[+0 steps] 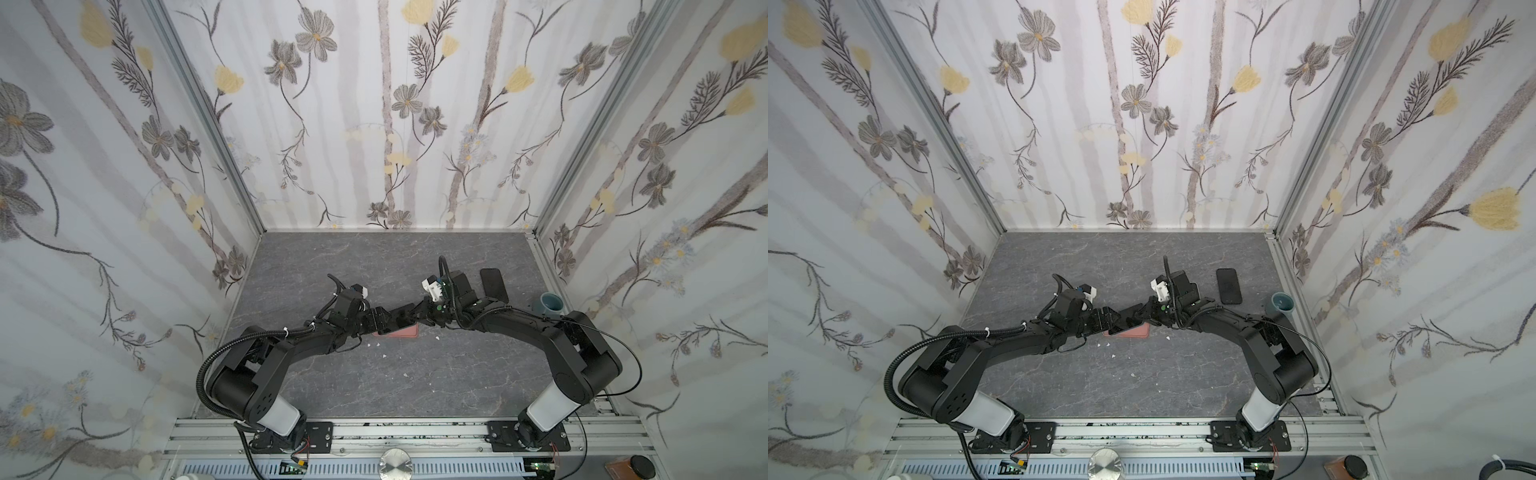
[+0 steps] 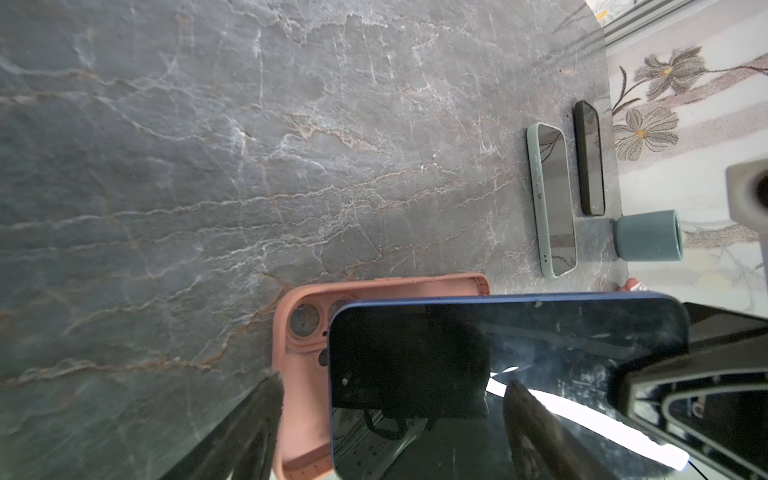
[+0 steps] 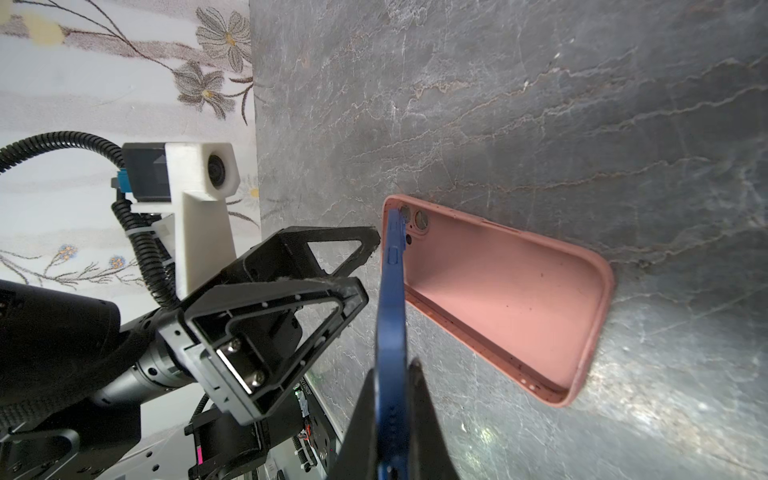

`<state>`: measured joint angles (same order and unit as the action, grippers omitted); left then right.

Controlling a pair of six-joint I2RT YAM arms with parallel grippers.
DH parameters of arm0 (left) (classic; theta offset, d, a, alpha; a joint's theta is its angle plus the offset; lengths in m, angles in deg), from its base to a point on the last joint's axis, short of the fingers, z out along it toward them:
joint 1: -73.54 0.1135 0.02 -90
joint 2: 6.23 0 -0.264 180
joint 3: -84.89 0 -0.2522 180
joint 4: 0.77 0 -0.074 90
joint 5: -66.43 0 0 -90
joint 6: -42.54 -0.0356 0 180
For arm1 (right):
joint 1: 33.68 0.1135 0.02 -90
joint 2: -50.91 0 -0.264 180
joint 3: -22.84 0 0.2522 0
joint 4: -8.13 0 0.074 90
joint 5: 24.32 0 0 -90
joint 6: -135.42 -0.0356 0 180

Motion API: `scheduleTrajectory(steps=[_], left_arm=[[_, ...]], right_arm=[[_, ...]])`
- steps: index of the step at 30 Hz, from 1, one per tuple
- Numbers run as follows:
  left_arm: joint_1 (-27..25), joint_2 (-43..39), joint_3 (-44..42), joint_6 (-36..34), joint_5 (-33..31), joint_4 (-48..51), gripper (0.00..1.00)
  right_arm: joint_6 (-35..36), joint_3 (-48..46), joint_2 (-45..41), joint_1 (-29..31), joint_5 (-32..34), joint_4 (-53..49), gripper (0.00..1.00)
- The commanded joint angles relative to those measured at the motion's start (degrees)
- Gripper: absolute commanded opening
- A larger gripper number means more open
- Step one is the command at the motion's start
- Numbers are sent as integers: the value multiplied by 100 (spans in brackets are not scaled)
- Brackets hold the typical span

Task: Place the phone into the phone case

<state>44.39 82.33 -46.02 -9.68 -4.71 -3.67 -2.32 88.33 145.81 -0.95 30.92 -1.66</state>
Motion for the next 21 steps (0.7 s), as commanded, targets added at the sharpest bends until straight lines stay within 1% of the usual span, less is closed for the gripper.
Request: scheduleTrajectory(steps=[1,5,9,11,13,16,21], left_arm=[[3,-37,0,132,41,-212,83],[9,-279,-39,-5,-47,-273,83],[38,-546,108,-455,-173,22,83],[87,-623,179,-552,-237,183,83],[155,-676,168,-420,-201,213,83],[259,-783,139,-205,15,79,83],[282,-718,146,-216,60,78,84]], right_arm=[[-42,-13,-6,5,-135,148,0],[-37,-57,-58,5,-82,125,0],[-7,-66,-108,-2,-69,11,0],[2,-62,-136,1,-72,-30,0],[2,-64,-172,5,-59,-61,0],[2,-57,-249,2,-24,-136,0],[28,-40,-307,-11,38,-313,0]])
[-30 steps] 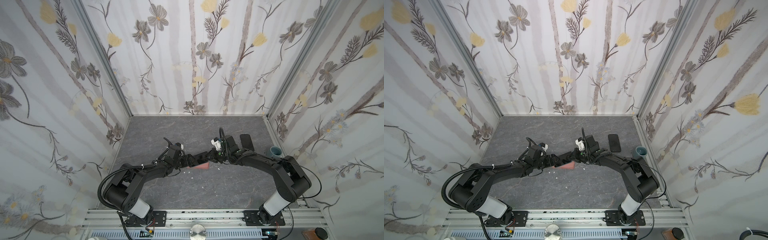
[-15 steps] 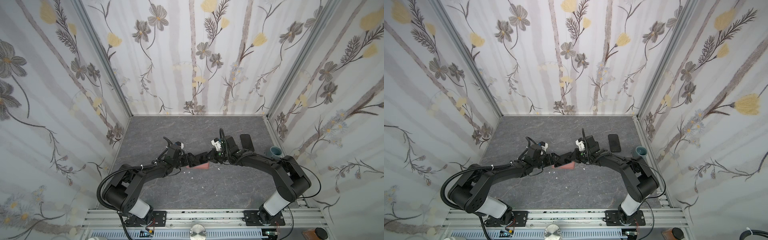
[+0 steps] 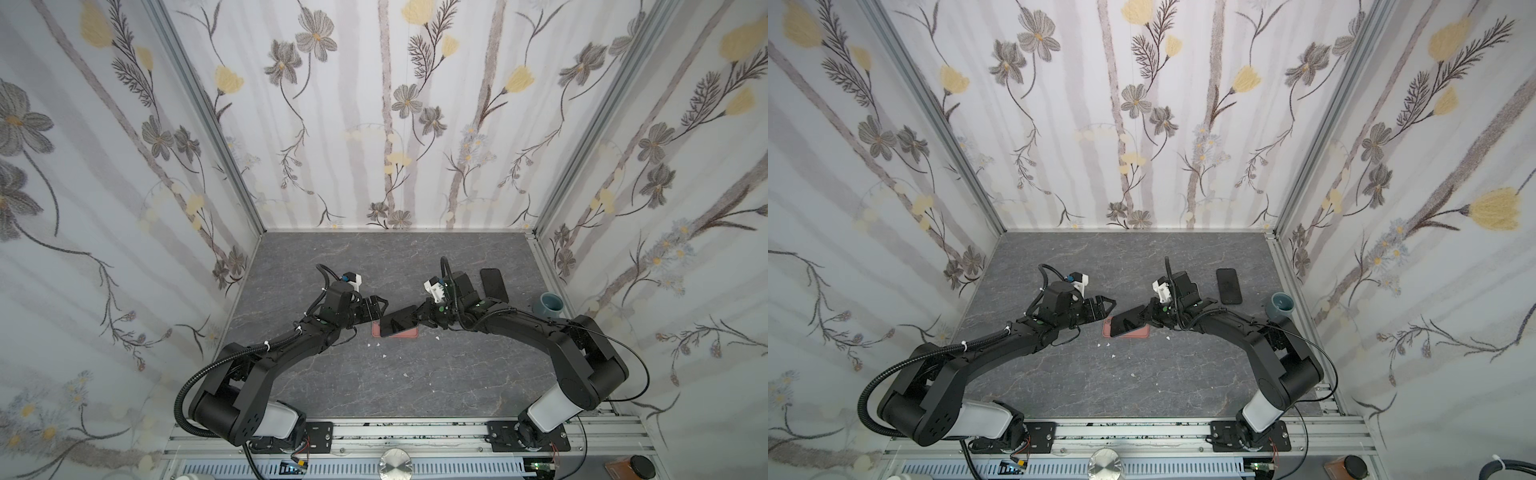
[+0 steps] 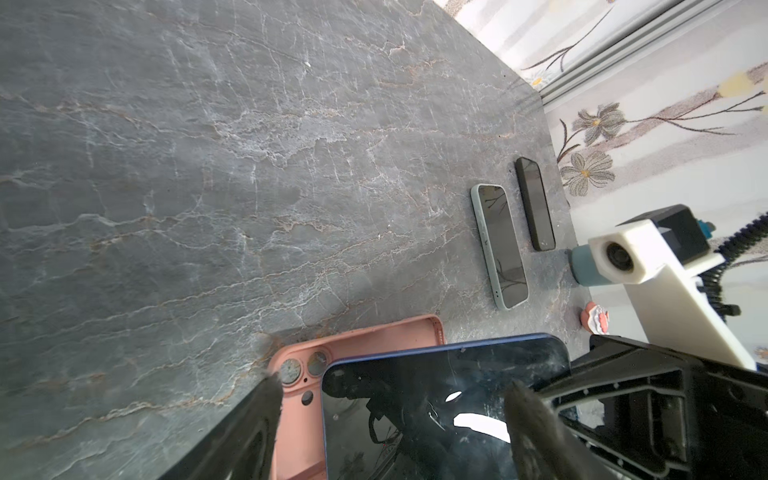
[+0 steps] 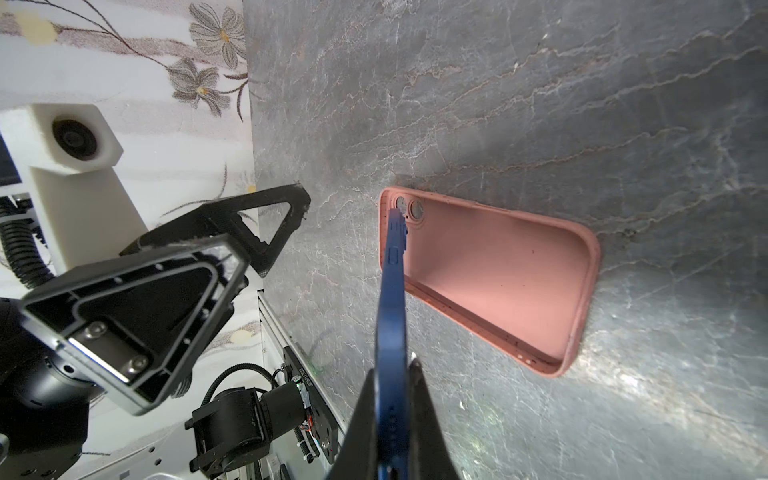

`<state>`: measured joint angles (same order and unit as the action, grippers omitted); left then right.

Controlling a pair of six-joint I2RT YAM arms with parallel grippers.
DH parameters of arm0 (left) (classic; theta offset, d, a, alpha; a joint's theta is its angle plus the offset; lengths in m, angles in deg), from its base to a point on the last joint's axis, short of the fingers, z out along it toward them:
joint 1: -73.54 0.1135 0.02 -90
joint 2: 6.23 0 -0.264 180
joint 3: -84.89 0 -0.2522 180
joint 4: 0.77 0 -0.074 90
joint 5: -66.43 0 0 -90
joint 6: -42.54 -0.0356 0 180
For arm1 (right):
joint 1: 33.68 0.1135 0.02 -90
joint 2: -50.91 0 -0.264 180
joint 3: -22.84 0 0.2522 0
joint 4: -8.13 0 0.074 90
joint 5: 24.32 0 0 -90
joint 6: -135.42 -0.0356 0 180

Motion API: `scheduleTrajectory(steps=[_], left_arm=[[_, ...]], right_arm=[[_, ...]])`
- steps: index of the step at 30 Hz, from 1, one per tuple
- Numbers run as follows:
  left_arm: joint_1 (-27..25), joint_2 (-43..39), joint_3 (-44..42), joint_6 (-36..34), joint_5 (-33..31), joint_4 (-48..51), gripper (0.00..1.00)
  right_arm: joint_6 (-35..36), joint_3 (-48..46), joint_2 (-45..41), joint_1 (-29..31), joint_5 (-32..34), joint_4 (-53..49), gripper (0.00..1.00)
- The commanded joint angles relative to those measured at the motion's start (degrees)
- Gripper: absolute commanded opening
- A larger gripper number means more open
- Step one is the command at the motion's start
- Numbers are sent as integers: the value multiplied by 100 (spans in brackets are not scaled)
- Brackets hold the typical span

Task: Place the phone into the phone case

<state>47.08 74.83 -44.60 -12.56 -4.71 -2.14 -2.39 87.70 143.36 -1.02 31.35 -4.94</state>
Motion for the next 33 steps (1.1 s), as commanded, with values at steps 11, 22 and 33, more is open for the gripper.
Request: scheduleTrajectory(steps=[11,22,33], left_arm=[[58,327,6,363,361,-268,83],[75,660,-235,838,545,-635,82],[211,710,-412,1070,576,-849,83]], right_arm=[[-50,116,-295,29,196,-43,0],[-338,94,200,168,146,697,0],[-372,16,432,186,110,863,0]])
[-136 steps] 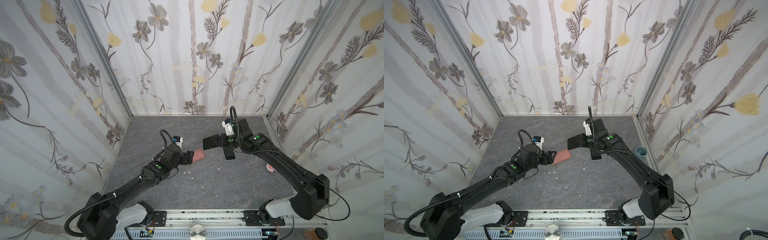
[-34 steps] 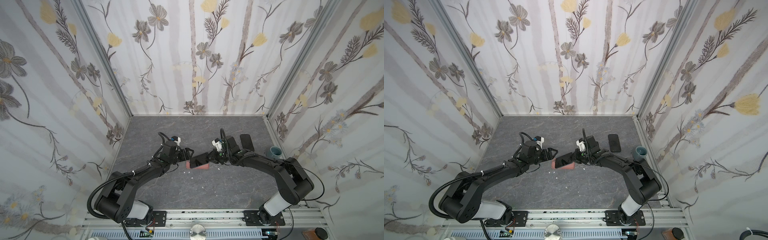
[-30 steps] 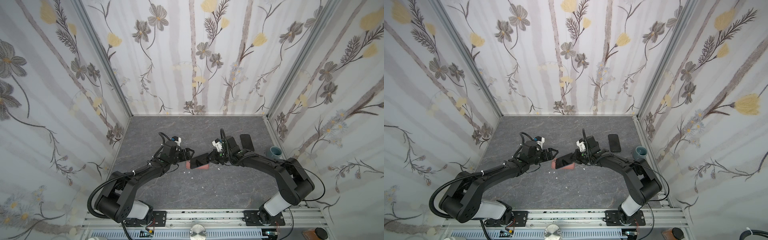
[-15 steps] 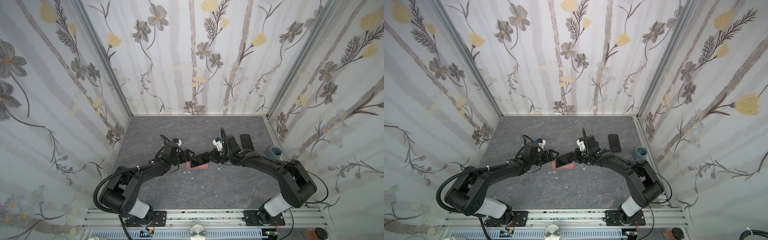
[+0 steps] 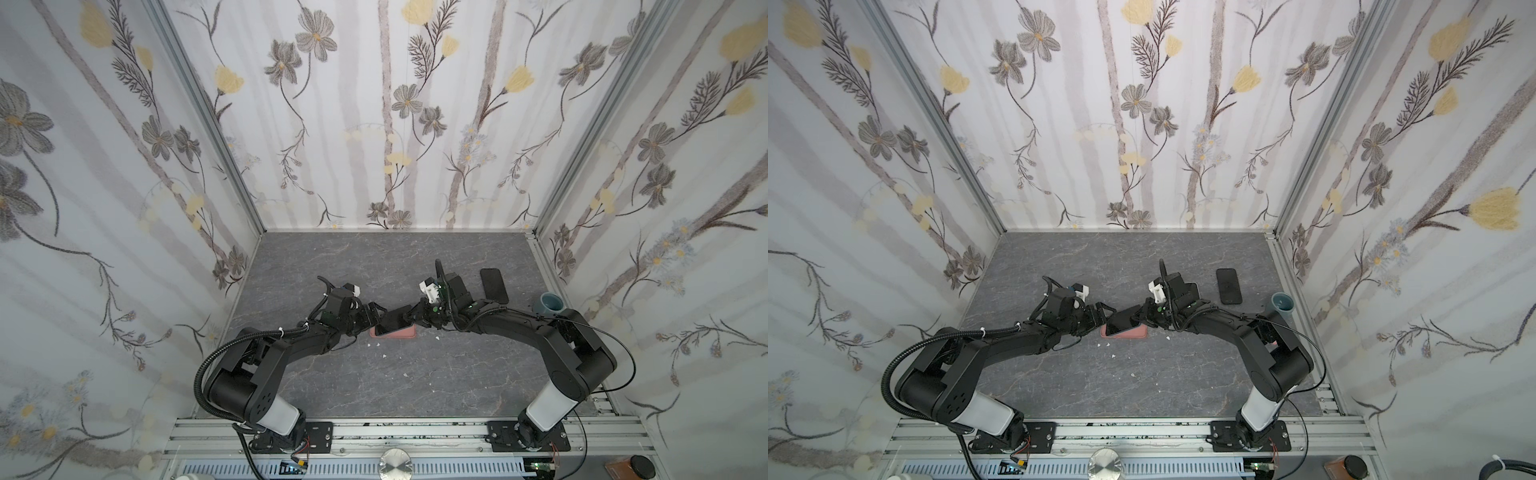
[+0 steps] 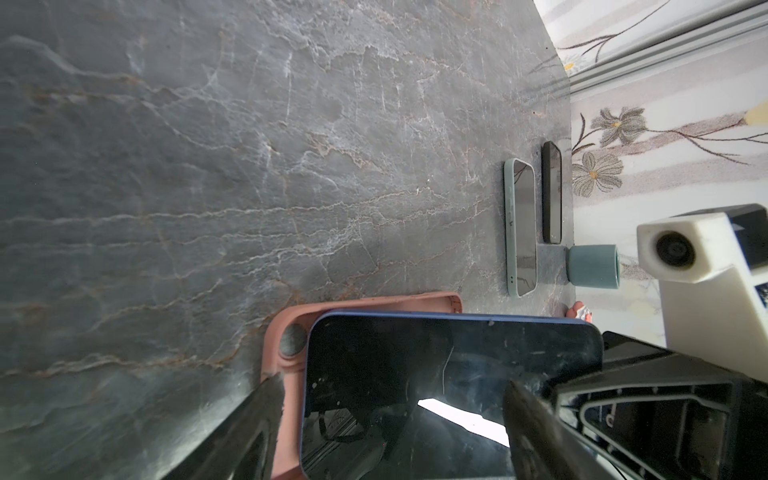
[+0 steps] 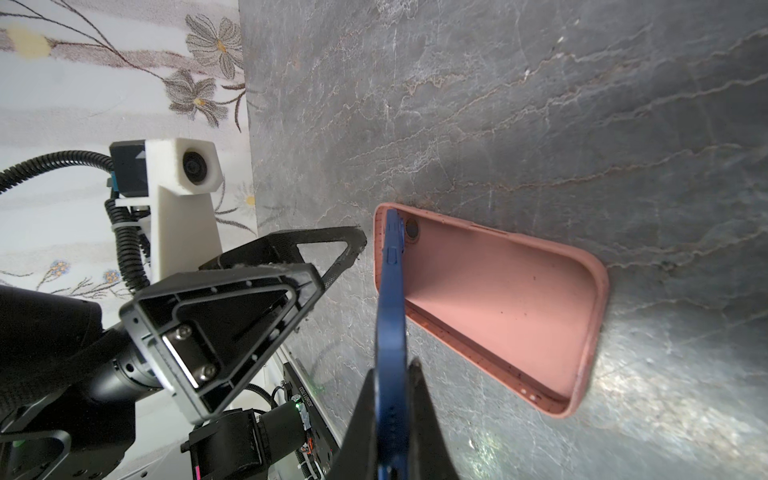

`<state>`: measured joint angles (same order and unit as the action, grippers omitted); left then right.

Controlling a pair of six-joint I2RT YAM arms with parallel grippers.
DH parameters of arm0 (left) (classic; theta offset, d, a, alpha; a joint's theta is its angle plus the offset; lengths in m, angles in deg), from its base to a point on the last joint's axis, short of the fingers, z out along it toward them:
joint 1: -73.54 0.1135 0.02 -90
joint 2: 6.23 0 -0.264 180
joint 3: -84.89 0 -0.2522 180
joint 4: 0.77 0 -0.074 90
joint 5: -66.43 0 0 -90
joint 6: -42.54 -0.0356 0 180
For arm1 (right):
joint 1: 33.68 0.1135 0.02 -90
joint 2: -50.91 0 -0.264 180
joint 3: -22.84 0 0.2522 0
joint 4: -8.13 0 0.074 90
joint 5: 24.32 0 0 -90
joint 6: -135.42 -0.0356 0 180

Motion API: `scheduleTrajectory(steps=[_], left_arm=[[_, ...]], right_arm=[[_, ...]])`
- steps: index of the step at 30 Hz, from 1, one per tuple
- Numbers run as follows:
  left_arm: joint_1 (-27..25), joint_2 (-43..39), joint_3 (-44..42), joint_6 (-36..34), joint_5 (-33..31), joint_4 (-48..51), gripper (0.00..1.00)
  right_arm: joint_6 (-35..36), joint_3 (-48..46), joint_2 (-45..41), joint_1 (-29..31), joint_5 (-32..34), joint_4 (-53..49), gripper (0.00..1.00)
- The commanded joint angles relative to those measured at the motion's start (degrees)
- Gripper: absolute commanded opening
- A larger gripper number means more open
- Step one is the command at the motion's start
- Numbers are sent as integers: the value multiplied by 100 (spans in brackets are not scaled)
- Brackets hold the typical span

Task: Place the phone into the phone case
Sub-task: 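Press the phone down into the pink case with both grippers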

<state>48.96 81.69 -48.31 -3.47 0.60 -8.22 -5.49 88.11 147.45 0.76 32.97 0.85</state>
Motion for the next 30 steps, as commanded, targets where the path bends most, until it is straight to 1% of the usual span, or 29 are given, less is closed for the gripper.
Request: scheduleTrajectory(steps=[1,8,23,30], left_arm=[[36,23,-55,179,40,-252,82],[58,49,-109,198,-25,-272,83],[60,418,-162,424,205,-437,83],[60,659,-334,858,503,-915,82]], right_arm=[[-47,-35,39,7,-53,279,0],[-59,-212,36,6,-76,441,0],[-241,-640,92,5,-51,988,0],[-350,-650,220,35,-36,1187,0]])
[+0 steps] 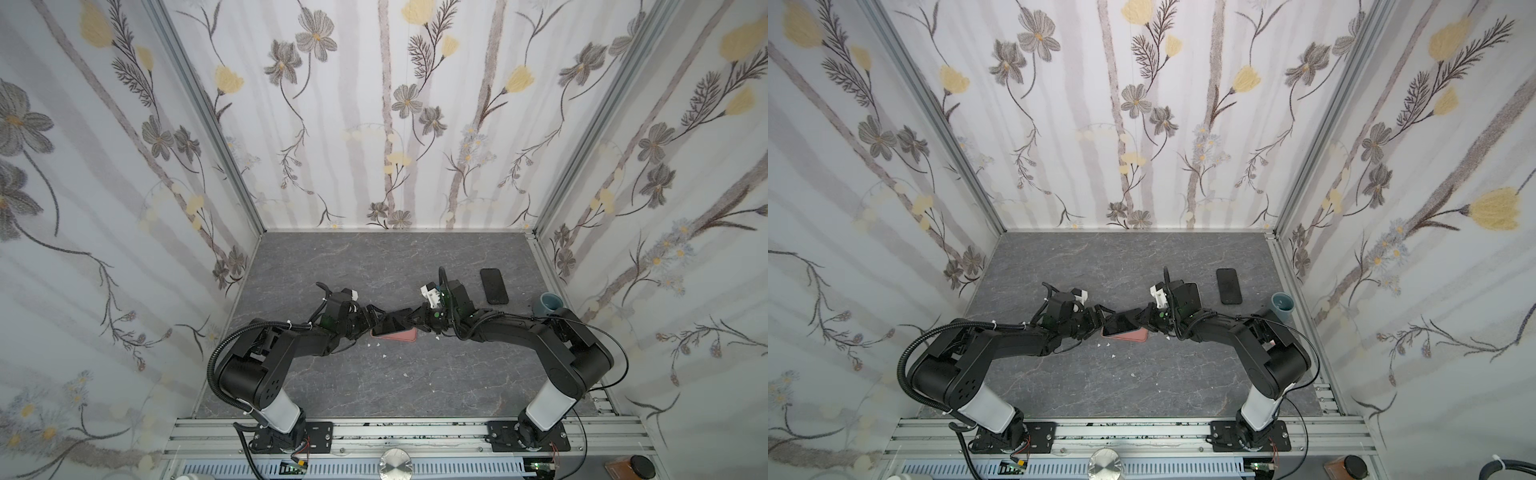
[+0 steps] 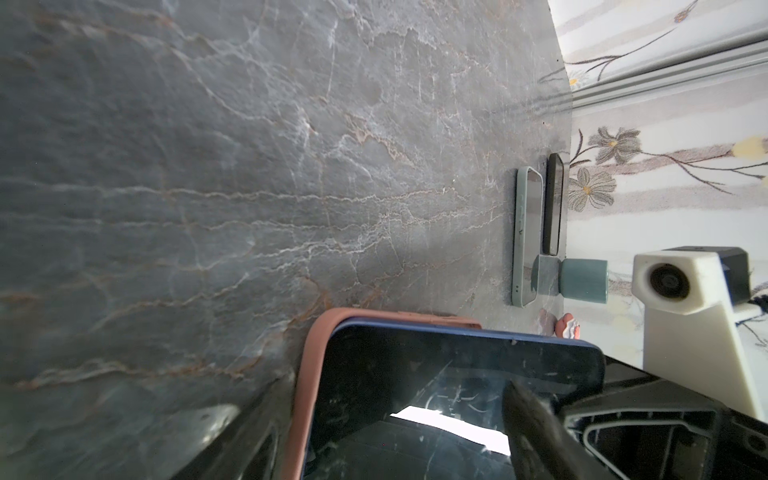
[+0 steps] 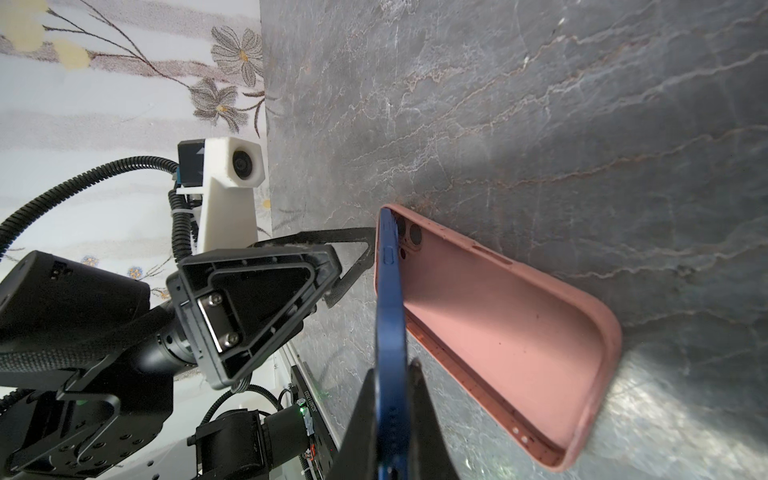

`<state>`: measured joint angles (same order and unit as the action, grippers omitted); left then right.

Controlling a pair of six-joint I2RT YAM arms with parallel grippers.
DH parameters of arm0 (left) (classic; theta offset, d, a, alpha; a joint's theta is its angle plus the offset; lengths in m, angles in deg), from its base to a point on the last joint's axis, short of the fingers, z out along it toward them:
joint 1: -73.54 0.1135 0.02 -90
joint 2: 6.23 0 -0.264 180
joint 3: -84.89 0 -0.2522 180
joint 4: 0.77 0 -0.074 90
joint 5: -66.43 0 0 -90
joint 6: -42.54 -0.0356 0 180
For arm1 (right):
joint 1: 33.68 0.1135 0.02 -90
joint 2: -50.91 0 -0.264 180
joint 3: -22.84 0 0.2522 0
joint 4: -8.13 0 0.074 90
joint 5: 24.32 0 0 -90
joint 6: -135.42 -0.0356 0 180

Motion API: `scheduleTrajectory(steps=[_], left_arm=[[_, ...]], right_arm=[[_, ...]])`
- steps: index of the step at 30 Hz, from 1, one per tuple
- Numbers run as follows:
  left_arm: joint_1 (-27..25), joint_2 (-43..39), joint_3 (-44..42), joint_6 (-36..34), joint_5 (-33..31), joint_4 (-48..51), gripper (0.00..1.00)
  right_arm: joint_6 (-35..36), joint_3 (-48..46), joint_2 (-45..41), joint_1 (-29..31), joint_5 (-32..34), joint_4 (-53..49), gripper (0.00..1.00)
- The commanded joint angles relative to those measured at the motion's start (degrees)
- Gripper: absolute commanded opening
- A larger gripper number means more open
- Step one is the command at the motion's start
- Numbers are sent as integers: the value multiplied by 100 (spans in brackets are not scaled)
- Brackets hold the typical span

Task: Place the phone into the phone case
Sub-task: 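Press the phone down into the pink case with both grippers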

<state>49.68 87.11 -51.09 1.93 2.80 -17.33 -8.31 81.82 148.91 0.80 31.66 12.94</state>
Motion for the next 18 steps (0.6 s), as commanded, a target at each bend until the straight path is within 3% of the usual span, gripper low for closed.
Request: scheduleTrajectory(steps=[1,18], left_arm=[[-14,168,-55,349,332,-16,82],[-211,-50,-393,467,224,-140,79]], right_arm=[[-93,-14,100,26,95,2,0],[-282,-451,293,69,224,262,4]])
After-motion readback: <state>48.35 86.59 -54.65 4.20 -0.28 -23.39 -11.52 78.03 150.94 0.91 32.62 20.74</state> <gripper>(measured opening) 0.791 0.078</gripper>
